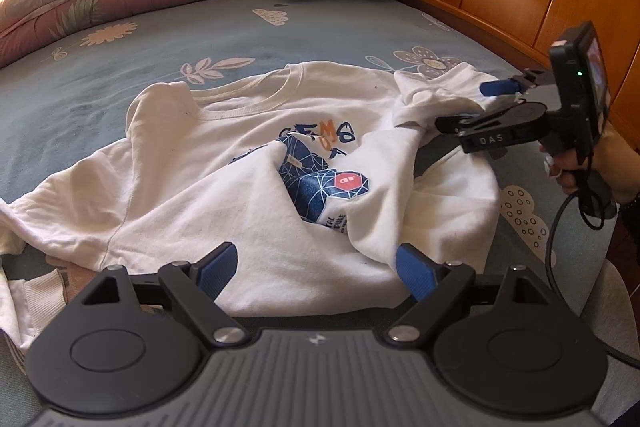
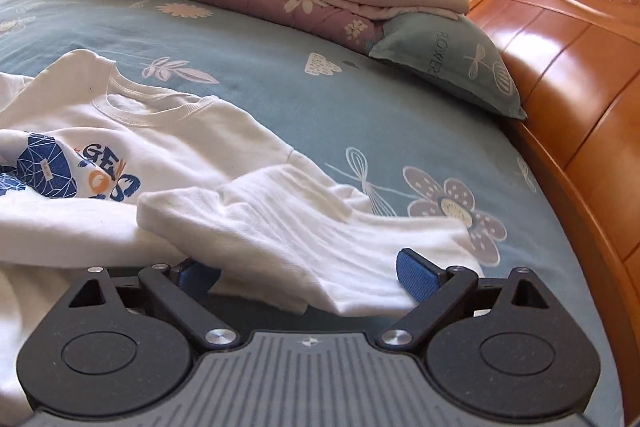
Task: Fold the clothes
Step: 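Pull the sweatshirt sleeve straight out across the bed with the right gripper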
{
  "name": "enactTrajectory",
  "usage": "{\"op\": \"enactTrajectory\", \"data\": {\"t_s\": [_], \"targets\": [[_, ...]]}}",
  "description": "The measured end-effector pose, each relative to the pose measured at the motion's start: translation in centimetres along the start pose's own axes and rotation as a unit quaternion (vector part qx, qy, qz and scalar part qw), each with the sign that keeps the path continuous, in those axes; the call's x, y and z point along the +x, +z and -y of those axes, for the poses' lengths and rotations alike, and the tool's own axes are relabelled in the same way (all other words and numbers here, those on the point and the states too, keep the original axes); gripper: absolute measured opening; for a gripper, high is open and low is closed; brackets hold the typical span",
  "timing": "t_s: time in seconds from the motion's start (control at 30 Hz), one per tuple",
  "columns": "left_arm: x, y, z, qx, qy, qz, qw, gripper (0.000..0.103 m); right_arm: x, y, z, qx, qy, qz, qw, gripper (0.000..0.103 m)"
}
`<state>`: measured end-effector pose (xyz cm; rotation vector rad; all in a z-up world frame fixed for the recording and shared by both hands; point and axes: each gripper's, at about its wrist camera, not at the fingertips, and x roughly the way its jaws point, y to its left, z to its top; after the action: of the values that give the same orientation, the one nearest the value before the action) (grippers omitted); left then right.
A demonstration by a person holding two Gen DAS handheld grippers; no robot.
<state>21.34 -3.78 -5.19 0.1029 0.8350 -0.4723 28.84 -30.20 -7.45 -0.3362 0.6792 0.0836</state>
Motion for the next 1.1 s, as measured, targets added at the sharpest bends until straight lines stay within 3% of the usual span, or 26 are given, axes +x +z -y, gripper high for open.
{"op": "enactTrajectory", "data": {"t_s": [0.17, 0.33, 0.6, 0.67, 0.8, 1.1], "targets": [[0.2, -0.4, 0.1, -0.005, 0.002, -0.007, 1.0000, 0.087, -3.6, -4.2, 4.3, 0.104, 0.031, -0.012, 0.994, 0.103], [0.5, -0.7, 0.5, -0.012, -0.002, -0.011, 0.9999, 0.087, -3.4, -8.0, 6.9, 0.189, 0.089, -0.041, 0.977, 0.103], [0.5, -1.0, 1.1, -0.014, -0.005, -0.022, 0.9996, 0.087, -2.1, -11.2, 11.0, 0.396, 0.152, -0.007, 0.906, 0.103], [0.6, -0.9, 1.2, -0.012, -0.003, -0.024, 0.9996, 0.087, -1.9, -10.5, 11.5, 0.416, 0.173, -0.002, 0.893, 0.103], [0.3, -0.5, 1.8, -0.006, 0.002, -0.022, 0.9997, 0.087, -1.0, -8.7, 11.9, 0.439, 0.259, 0.064, 0.858, 0.103], [0.5, -0.5, 2.0, -0.004, 0.010, -0.032, 0.9994, 0.087, 3.7, -7.3, 14.1, 0.488, 0.241, 0.099, 0.833, 0.103]]}}
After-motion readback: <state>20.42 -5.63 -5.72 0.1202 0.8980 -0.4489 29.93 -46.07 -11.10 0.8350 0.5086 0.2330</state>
